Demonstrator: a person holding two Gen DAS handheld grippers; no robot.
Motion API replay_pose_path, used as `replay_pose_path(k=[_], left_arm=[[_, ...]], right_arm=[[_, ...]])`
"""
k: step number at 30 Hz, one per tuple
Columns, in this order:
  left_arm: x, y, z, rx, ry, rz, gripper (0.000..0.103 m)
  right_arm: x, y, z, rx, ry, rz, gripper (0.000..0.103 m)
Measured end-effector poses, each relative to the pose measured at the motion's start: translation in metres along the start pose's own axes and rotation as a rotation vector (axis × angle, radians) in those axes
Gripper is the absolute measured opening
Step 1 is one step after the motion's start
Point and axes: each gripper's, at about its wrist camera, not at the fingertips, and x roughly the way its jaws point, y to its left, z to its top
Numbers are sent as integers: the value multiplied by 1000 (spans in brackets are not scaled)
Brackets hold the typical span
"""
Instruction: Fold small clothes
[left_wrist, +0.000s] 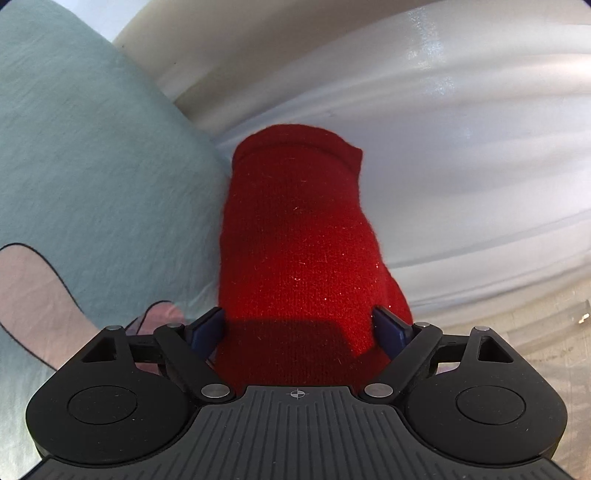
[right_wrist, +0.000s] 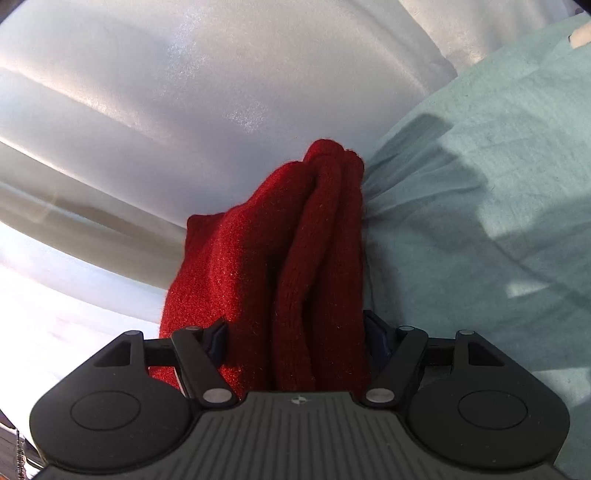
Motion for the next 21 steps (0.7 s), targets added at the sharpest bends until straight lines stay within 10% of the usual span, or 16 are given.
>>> replay_pose_path(k=[10,21], left_arm=[[-22,-6,-17,21,-107,-50,60],[-130,-10,-59,32,-236,-7,59]], right_arm=[[6,19,-11,21,-22,73,52],[2,88,-46,-35,62,228,51]])
